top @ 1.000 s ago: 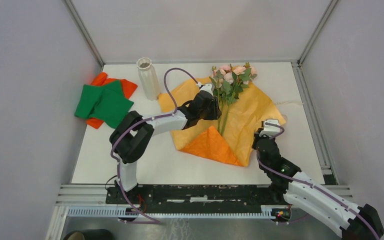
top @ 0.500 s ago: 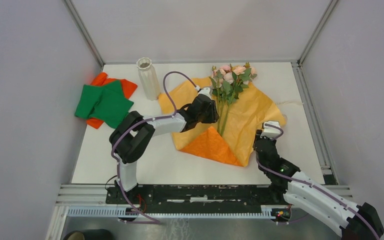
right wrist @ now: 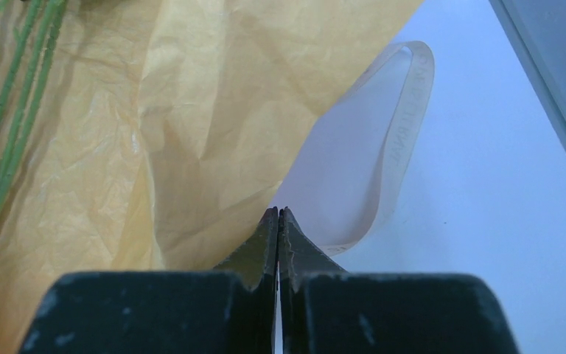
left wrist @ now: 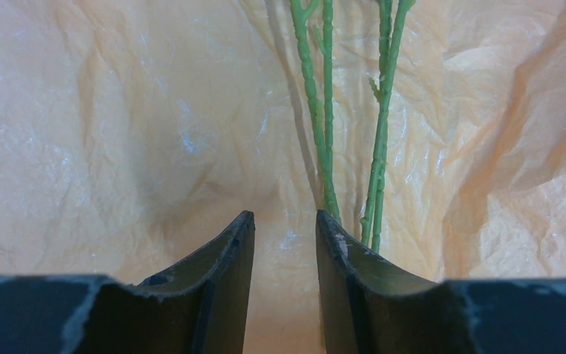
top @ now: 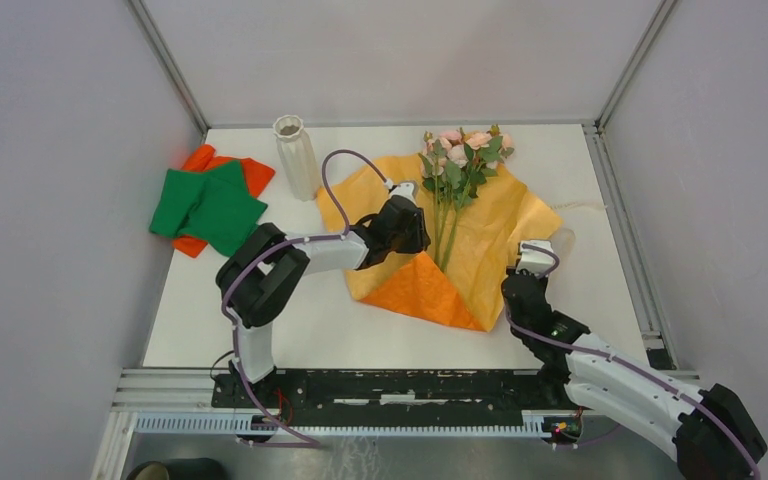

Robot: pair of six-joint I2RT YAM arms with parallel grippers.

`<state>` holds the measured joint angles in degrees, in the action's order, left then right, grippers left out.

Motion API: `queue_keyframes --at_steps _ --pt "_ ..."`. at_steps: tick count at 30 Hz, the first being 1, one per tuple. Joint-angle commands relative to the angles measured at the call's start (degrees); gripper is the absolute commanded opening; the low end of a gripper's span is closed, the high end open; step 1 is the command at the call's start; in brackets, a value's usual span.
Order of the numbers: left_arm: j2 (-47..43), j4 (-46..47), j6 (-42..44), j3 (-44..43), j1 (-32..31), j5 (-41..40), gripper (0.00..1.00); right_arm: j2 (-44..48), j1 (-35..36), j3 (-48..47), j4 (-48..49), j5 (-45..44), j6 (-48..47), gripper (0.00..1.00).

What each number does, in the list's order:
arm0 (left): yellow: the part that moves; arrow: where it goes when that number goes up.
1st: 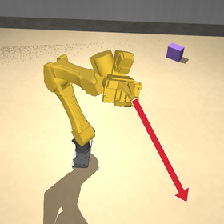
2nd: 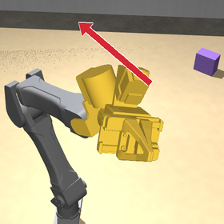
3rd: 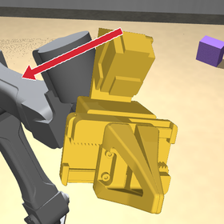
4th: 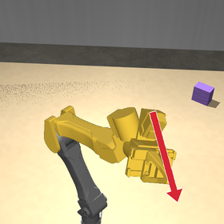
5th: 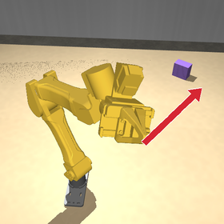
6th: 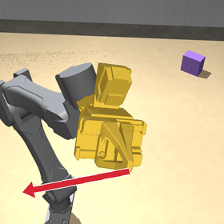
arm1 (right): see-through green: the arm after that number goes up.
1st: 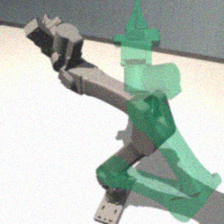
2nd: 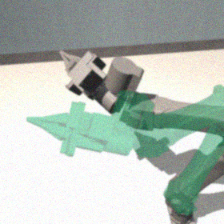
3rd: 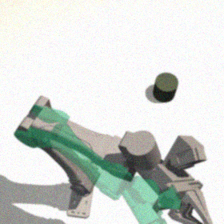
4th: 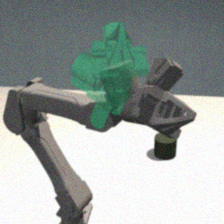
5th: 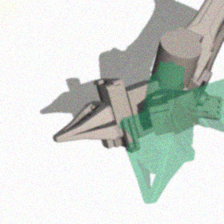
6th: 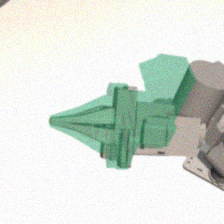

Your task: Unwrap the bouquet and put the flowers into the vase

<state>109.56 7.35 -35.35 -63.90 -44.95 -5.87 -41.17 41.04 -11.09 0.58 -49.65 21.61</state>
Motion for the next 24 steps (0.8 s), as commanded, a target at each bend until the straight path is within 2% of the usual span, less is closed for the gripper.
queue_keyframes --at_steps 1,6,9,14,24 --pt "-3.2 3.2 -1.3 1.8 0.7 -0.7 0.43 -3.4 -3.4 -2.0 3.4 -1.2 -1.6 0.0" --pt "-4.7 3.3 -1.1 2.6 1.3 -0.7 0.43 -8.6 -12.5 -2.6 7.7 7.1 -3.1 0.0" --pt "-5.2 3.0 -0.8 2.7 1.4 -1.0 0.43 -13.0 -15.5 -4.3 10.2 9.8 -4.5 0.0" --pt "-4.9 3.0 -0.8 2.8 1.6 -0.8 0.43 -21.0 -17.2 -9.7 10.2 10.4 -5.0 0.0" --pt "-6.3 3.8 -1.1 3.5 2.1 -0.4 0.42 -18.8 -17.2 -8.9 11.4 12.7 -6.3 0.0"
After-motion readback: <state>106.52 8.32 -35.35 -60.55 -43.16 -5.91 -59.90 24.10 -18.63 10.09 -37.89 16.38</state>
